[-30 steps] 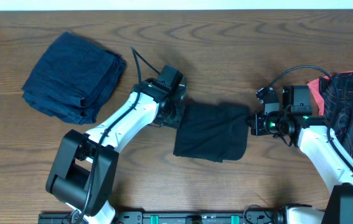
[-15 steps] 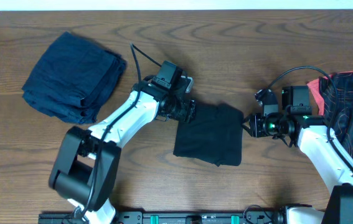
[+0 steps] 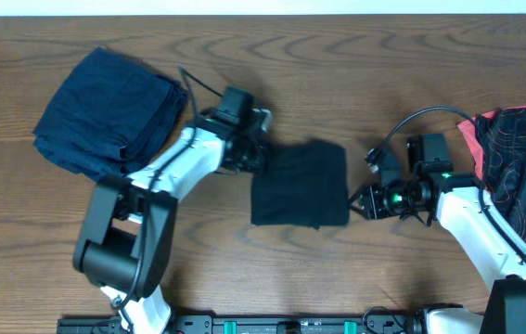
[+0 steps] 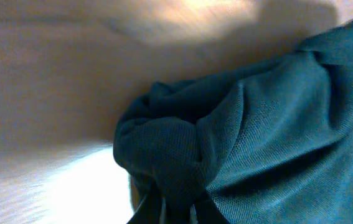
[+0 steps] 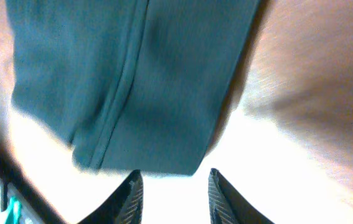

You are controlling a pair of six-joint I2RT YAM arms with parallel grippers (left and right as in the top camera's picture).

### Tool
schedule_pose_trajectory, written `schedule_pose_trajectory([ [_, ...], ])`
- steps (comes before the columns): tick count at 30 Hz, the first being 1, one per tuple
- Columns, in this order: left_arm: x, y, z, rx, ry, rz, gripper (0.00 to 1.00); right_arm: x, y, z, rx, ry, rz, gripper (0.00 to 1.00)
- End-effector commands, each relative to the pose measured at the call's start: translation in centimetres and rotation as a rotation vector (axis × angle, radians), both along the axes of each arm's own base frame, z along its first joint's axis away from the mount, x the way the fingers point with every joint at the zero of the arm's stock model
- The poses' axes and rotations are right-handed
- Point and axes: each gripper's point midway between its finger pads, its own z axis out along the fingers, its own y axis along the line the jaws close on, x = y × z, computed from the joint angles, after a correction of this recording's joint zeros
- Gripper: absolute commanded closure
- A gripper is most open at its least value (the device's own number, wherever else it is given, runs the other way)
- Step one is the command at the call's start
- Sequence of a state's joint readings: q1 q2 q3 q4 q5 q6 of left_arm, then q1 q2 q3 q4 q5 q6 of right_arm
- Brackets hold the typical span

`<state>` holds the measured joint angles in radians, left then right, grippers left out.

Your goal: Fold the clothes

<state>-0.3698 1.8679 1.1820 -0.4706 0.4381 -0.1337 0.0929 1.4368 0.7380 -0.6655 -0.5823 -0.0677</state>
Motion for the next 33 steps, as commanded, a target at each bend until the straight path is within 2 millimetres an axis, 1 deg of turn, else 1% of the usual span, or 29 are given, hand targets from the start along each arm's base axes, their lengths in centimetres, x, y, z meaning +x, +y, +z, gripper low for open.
schedule_pose_trajectory([
  [1, 0.8, 1.4, 1.4, 0.003, -0.033, 0.047, 0.79, -1.0, 2.2, 1.2, 0.062, -0.037, 0.124, 0.61],
  [2, 0.7, 1.5, 1.4, 0.005, -0.029, 0.048, 0.67, -1.3, 2.6, 1.2, 0.070, -0.034, 0.139, 0.59],
  [4, 0.5, 1.6, 1.3, 0.008, -0.019, 0.048, 0.37, -1.9, 3.6, 1.0, 0.076, -0.036, 0.180, 0.56],
  [5, 0.2, 1.6, 1.2, 0.012, -0.007, 0.047, 0.33, -2.1, 4.0, 0.9, 0.072, -0.043, 0.199, 0.55],
  [7, -0.6, 1.4, 1.1, -0.003, 0.030, 0.038, 0.31, -2.1, 4.6, 0.5, 0.052, -0.064, 0.218, 0.54],
  [9, -2.0, 1.2, 1.1, -0.023, 0.093, 0.027, 0.30, -1.4, 4.8, 0.2, 0.020, -0.086, 0.195, 0.52],
  [11, -3.4, 1.7, 0.8, 0.000, 0.157, 0.028, 0.30, -0.5, 4.8, 0.1, 0.000, -0.106, 0.154, 0.49],
  [14, -5.2, 2.9, 0.2, 0.065, 0.226, 0.020, 0.30, 0.4, 4.9, 0.1, -0.005, -0.119, 0.114, 0.49],
  [15, -5.6, 3.4, 0.1, 0.088, 0.237, 0.014, 0.31, 0.6, 4.7, -0.1, -0.017, -0.114, 0.098, 0.52],
  [16, -6.0, 3.7, -0.1, 0.108, 0.245, 0.008, 0.34, 0.6, 4.6, -0.3, -0.023, -0.107, 0.093, 0.58],
  [17, -6.3, 4.0, -0.2, 0.122, 0.254, 0.003, 0.38, 0.5, 4.5, -0.7, -0.032, -0.097, 0.091, 0.64],
  [19, -6.6, 4.2, -0.4, 0.134, 0.262, -0.005, 0.52, 0.3, 4.4, -1.6, -0.043, -0.066, 0.091, 0.79],
  [20, -6.8, 4.3, -0.5, 0.137, 0.264, -0.010, 0.62, 0.1, 4.4, -2.1, -0.047, -0.046, 0.092, 0.86],
  [21, -6.9, 4.4, -0.7, 0.140, 0.265, -0.009, 0.66, -0.1, 4.3, -2.7, -0.052, -0.021, 0.090, 0.88],
  [22, -7.0, 4.4, -1.0, 0.140, 0.265, -0.009, 0.68, -0.3, 4.3, -3.2, -0.057, 0.000, 0.088, 0.89],
  [25, -7.5, 4.6, -1.7, 0.143, 0.263, -0.028, 0.69, -0.8, 4.0, -4.7, -0.081, 0.050, 0.089, 0.93],
  [28, -7.6, 5.2, -1.8, 0.159, 0.268, -0.026, 0.71, -0.6, 2.9, -5.5, -0.140, 0.069, 0.050, 0.98],
  [29, -7.5, 5.3, -1.7, 0.155, 0.268, -0.020, 0.70, -0.5, 2.7, -5.3, -0.142, 0.071, 0.033, 0.99],
  [31, -7.1, 5.1, -0.7, 0.111, 0.268, -0.006, 0.66, -0.1, 2.6, -4.5, -0.135, 0.055, 0.015, 0.99],
  [33, -6.3, 4.6, 1.2, 0.036, 0.245, 0.006, 0.63, 0.4, 2.6, -3.1, -0.127, 0.021, 0.009, 0.97],
])
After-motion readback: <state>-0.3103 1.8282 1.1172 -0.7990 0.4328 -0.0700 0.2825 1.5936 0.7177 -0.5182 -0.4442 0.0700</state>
